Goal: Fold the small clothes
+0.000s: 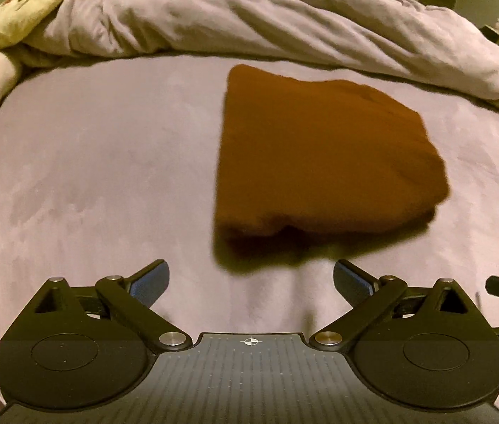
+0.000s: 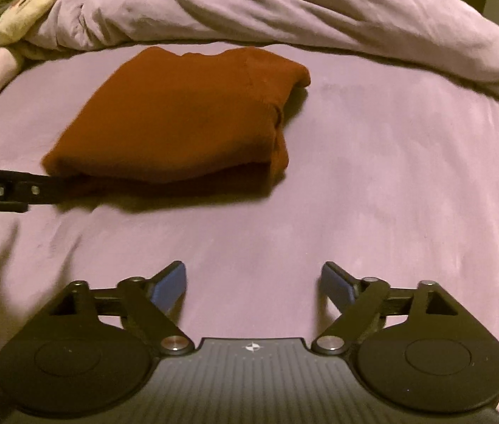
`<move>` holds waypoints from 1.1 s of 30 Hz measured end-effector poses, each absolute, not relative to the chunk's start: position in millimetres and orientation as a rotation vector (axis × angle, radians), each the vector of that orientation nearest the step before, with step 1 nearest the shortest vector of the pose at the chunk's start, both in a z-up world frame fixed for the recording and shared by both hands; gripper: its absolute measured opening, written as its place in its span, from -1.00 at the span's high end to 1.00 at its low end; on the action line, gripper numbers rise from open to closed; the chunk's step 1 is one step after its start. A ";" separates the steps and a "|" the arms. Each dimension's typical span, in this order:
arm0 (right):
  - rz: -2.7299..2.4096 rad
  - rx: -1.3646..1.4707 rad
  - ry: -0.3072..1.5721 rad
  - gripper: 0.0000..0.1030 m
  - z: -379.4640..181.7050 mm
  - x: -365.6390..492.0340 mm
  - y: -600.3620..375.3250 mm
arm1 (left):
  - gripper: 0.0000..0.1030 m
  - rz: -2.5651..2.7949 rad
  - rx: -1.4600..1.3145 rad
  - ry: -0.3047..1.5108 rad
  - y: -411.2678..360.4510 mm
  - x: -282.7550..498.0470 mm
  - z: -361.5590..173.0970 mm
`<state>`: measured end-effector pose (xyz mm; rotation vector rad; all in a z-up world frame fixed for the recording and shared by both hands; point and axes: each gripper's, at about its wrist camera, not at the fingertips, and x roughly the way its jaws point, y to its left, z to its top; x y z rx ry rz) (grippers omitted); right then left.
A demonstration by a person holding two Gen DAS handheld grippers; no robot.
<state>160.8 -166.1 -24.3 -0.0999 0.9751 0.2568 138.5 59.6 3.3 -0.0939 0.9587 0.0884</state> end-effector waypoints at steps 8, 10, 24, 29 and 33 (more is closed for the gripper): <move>0.296 -0.084 0.969 -0.92 7.9 150.2 -154.6 | -0.99 0.123 -0.064 0.948 58.2 125.1 24.0; 0.274 -0.111 1.027 -0.92 8.4 158.9 -146.3 | -0.99 0.137 -0.055 0.948 59.3 123.8 27.2; 0.186 -0.061 1.005 -0.92 19.7 164.3 -146.2 | -1.00 0.156 -0.066 0.975 70.9 118.2 26.1; 0.184 -0.085 0.984 -0.92 23.5 162.6 -143.5 | -1.00 0.153 -0.056 0.979 69.6 117.5 27.0; 0.183 -0.078 0.978 -0.92 26.2 163.1 -144.4 | -1.00 0.152 -0.055 0.977 70.3 117.3 27.8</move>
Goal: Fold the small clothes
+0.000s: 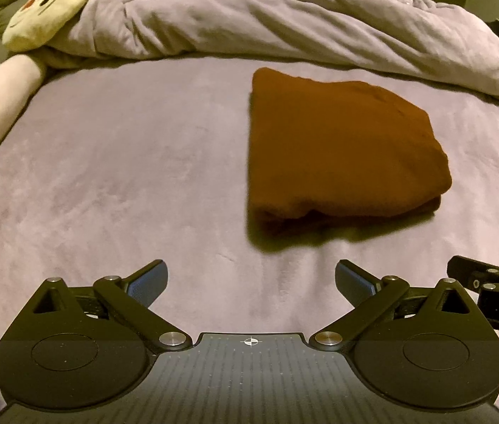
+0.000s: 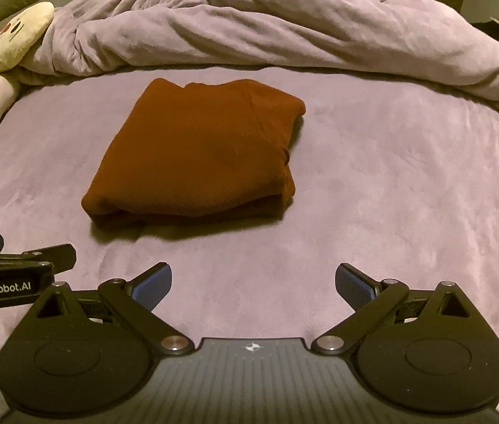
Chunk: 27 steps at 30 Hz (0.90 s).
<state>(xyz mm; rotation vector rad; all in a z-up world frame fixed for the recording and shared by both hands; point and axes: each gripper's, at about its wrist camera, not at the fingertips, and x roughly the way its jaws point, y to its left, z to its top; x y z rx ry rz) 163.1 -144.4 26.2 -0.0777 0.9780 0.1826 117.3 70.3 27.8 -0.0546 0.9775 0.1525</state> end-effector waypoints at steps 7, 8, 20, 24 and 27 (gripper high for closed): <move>0.172 -0.072 0.969 -0.92 29.0 162.1 -145.6 | -1.00 0.153 -0.052 0.985 68.6 117.9 27.5; 0.171 -0.073 0.967 -0.92 29.3 162.0 -145.5 | -1.00 0.153 -0.053 0.985 68.5 117.9 27.5; 0.164 -0.075 0.963 -0.92 32.2 164.2 -146.4 | -1.00 0.149 -0.048 0.985 68.6 120.3 27.4; 0.155 -0.075 0.958 -0.92 33.0 165.1 -147.5 | -1.00 0.150 -0.048 0.984 67.4 120.3 27.8; 0.150 -0.075 0.956 -0.92 34.4 166.0 -147.6 | -1.00 0.150 -0.047 0.982 67.5 120.6 28.1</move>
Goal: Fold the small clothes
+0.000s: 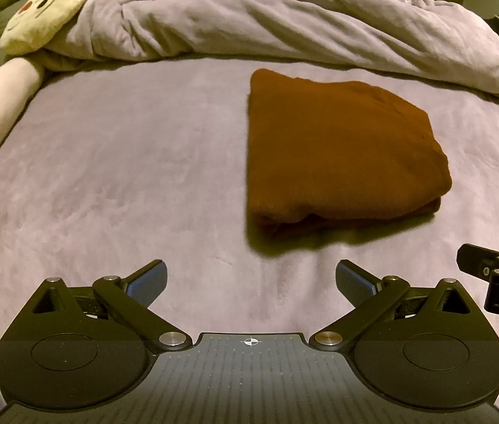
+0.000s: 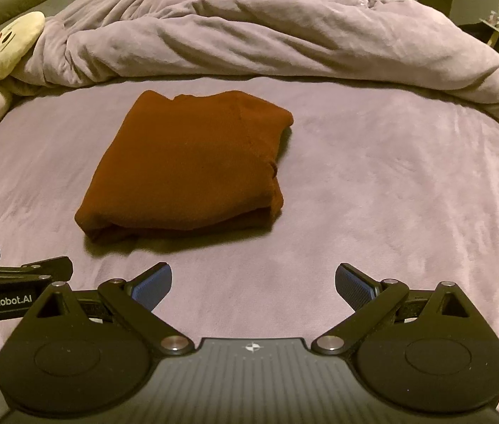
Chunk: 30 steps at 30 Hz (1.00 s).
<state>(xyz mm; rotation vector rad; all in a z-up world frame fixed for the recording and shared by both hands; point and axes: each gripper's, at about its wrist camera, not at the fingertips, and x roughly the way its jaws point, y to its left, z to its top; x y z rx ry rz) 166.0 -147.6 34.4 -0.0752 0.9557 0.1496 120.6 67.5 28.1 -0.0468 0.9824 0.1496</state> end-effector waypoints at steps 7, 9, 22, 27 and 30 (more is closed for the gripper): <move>0.148 -0.071 0.949 -0.92 37.7 165.8 -148.1 | -1.00 0.149 -0.047 0.984 67.3 121.0 29.4; 0.148 -0.072 0.949 -0.92 38.0 165.1 -148.1 | -1.00 0.149 -0.046 0.983 67.4 121.0 29.5; 0.152 -0.063 0.946 -0.92 40.0 165.4 -147.3 | -1.00 0.145 -0.045 0.980 65.5 120.9 32.7; 0.158 -0.066 0.941 -0.92 41.2 165.9 -147.1 | -1.00 0.144 -0.048 0.977 65.1 121.5 32.9; 0.161 -0.069 0.937 -0.92 42.3 165.8 -147.0 | -1.00 0.144 -0.047 0.977 65.2 121.4 32.7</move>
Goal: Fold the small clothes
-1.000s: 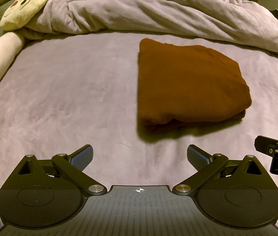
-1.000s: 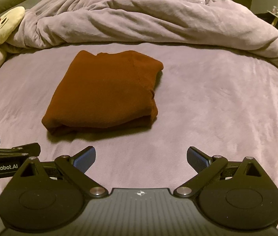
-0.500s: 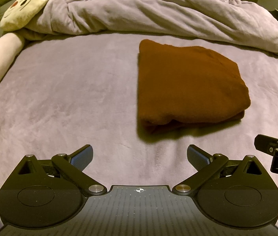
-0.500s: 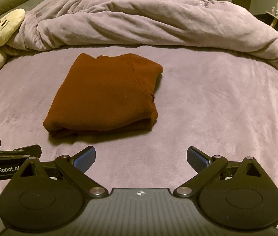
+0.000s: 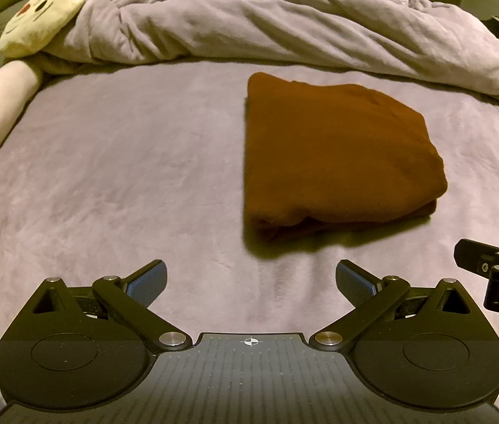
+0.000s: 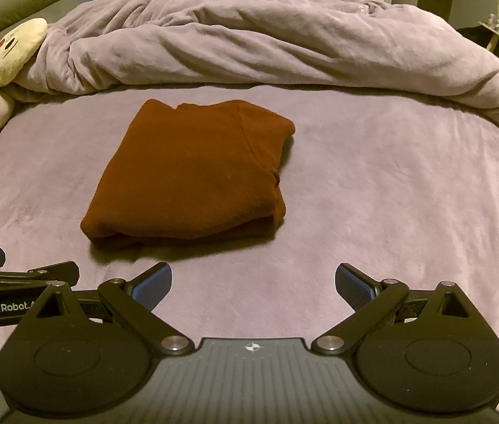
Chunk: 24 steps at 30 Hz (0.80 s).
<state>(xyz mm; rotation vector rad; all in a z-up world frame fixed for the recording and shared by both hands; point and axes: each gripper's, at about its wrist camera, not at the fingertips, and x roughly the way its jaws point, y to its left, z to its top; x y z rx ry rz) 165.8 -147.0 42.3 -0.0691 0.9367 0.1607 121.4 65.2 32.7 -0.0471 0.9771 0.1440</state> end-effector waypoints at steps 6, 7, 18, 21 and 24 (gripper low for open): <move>0.159 -0.070 0.933 -0.92 43.3 166.2 -147.2 | -1.00 0.145 -0.049 0.974 65.4 120.9 32.4; 0.158 -0.070 0.932 -0.92 43.4 166.1 -147.3 | -1.00 0.145 -0.051 0.973 65.3 120.7 32.5; 0.149 -0.085 0.915 -0.92 44.7 163.4 -144.9 | -1.00 0.144 -0.059 0.967 66.2 120.5 33.0; 0.145 -0.087 0.915 -0.92 44.7 163.6 -144.9 | -1.00 0.135 -0.058 0.971 65.4 121.1 32.6; 0.143 -0.079 0.914 -0.92 44.9 163.2 -145.5 | -1.00 0.127 -0.062 0.974 65.0 121.6 31.9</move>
